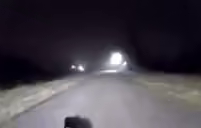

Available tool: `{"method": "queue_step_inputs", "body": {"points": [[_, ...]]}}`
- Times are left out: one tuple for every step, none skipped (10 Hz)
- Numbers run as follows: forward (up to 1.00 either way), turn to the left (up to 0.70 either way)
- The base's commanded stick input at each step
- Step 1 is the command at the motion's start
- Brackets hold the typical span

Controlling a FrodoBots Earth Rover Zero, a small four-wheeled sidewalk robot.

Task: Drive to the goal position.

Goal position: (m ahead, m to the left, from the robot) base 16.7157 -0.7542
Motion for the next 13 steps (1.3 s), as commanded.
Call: {"method": "queue_step_inputs", "body": {"points": [[1.0, 0.02], [1.0, 0.02], [1.0, 0.02], [1.0, 0.02], [1.0, 0.02], [1.0, 0.02], [1.0, 0.02], [1.0, 0.02], [1.0, 0.02], [1.0, 0.02], [1.0, 0.02], [1.0, 0.02], [1.0, 0.02]]}}
